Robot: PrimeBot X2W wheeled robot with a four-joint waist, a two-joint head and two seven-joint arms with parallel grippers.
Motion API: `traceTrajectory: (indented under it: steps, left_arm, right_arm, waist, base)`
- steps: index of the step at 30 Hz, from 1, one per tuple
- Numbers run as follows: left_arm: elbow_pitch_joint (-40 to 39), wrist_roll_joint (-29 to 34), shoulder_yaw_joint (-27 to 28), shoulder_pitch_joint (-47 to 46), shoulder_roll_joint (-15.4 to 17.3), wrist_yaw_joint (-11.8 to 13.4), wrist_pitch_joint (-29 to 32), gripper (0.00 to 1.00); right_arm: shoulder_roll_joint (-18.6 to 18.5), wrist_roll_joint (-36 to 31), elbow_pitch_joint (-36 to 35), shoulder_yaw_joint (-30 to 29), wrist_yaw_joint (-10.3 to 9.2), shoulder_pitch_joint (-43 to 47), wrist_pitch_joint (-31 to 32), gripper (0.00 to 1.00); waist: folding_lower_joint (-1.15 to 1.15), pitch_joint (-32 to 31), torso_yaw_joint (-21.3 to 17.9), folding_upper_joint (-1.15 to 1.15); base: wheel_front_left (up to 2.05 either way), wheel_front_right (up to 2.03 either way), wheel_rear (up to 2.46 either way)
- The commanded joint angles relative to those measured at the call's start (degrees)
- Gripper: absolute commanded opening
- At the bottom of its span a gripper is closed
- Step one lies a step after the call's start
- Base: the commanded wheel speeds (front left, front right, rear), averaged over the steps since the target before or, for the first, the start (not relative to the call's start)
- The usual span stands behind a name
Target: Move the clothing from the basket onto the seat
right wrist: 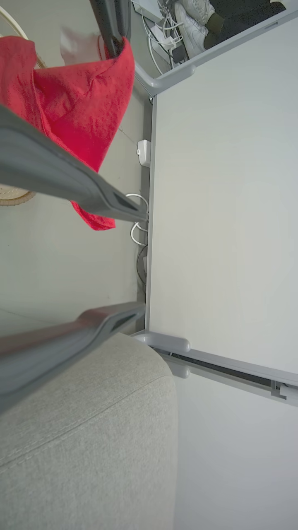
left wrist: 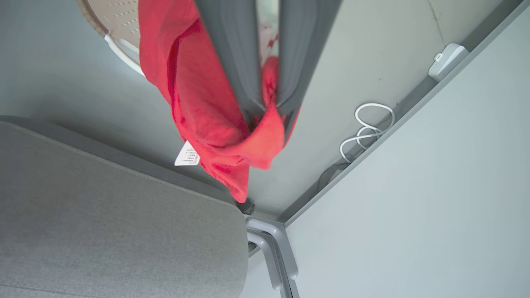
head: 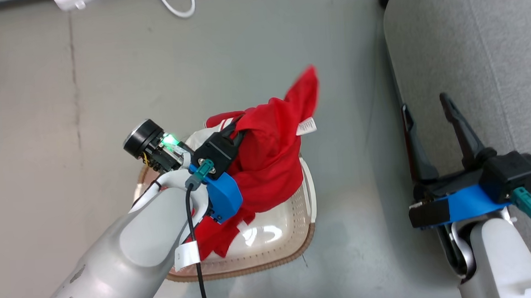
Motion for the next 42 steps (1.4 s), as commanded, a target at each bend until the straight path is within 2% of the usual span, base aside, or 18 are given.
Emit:
traceTrajectory:
  steps: [1,20,26,35,42]
  left_arm:
    - [-0.96,0.34,1.62,0.98,0.03,0.41,-0.28,0.00]
    - [-10.86,2.69,13.17,4.86,-1.66,-0.63,-0.28,0.00]
    - [-12.73,2.65,13.77,4.94,-2.03,-1.37,-0.28,0.00]
    - [-13.70,2.18,12.55,5.44,-2.23,-1.75,-0.28,0.00]
    - [-13.79,2.04,12.02,4.74,-2.22,-1.65,0.00,0.00]
  right_arm:
    - [-0.15,0.01,0.47,-0.16,0.00,1.30,-0.20,1.00]
    - [-0.15,1.72,3.35,-0.46,0.00,11.12,-0.20,1.00]
    - [-0.15,2.39,3.59,-0.74,0.00,13.94,-0.20,1.00]
    - [-0.14,2.99,2.77,-0.27,0.00,14.89,-0.20,1.00]
    - [-0.14,2.69,-0.20,4.09,0.00,11.81,-0.20,1.00]
  waist:
    - [0.01,-4.41,0.93,0.00]
    - [0.01,-20.42,1.56,0.00]
    - [0.01,-23.78,1.92,0.00]
    - [0.01,-24.97,2.42,0.00]
    - [0.01,-24.31,2.70,0.00]
  base:
    - [0.00,0.00,0.00]
    - [0.00,0.00,0.00]
    - [0.00,0.00,0.00]
    - [0.00,0.00,0.00]
    - [0.00,0.00,0.00]
